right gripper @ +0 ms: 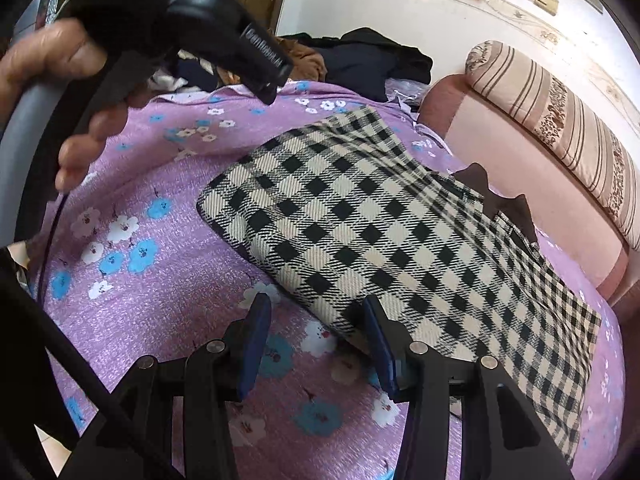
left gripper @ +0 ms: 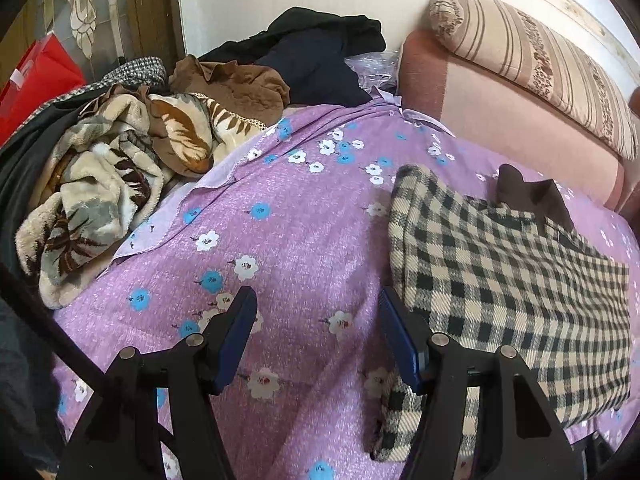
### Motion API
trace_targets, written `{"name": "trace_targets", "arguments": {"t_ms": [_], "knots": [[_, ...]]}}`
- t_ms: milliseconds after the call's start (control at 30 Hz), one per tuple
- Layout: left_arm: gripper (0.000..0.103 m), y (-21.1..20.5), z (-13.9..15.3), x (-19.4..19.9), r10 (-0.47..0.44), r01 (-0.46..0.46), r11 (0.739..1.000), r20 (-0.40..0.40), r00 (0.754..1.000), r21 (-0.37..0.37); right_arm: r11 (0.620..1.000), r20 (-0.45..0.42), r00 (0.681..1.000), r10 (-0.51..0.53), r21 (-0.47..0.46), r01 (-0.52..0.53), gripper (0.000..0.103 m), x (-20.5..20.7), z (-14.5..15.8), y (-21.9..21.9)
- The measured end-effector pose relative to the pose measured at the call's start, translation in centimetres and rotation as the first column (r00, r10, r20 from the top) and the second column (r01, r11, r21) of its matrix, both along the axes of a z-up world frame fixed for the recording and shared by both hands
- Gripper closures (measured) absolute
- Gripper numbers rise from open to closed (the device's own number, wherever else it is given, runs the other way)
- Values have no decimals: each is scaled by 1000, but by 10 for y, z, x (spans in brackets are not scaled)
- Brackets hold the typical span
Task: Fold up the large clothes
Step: 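Grasp the edge of the folded checked coat with the left gripper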
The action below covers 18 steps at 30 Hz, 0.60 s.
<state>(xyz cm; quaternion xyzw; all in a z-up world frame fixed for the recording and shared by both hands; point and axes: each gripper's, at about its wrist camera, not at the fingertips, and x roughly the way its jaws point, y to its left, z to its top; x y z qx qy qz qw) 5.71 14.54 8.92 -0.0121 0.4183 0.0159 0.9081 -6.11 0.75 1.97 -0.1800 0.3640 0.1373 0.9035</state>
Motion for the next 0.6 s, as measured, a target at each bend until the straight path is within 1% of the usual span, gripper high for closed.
{"name": "trace_targets", "arguments": {"t_ms": [100, 200, 267, 333, 400, 433, 467, 600], "knots": [[41, 1, 0, 9, -2, 2, 1000, -4, 1000, -6, 1000, -3, 1000, -2, -15, 2, 52, 4, -4, 3], [41, -1, -2, 20, -13, 13, 1000, -3, 1000, 12, 1000, -11, 1000, -11, -16, 11, 51, 8, -7, 5], [40, -3, -4, 30, -31, 31, 999, -7, 999, 38, 1000, -13, 1000, -20, -10, 20, 48, 12, -7, 5], [40, -4, -8, 38, -36, 37, 999, -22, 999, 40, 1000, -10, 1000, -28, -8, 28, 47, 16, -7, 7], [40, -1, -13, 46, -36, 36, 999, -46, 998, 2, 999, -8, 999, -33, -9, 32, 47, 19, -8, 9], [40, 2, -16, 52, -40, 38, 999, -66, 997, -33, 999, -6, 999, -36, -9, 36, 47, 22, -8, 10], [40, 3, -19, 55, -41, 37, 998, -77, 996, -54, 999, -6, 999, -38, -9, 38, 47, 24, -8, 11], [40, 11, -29, 72, -49, 30, 986, -118, 992, -163, 999, -3, 999, -38, -14, 38, 47, 31, -9, 19]]}}
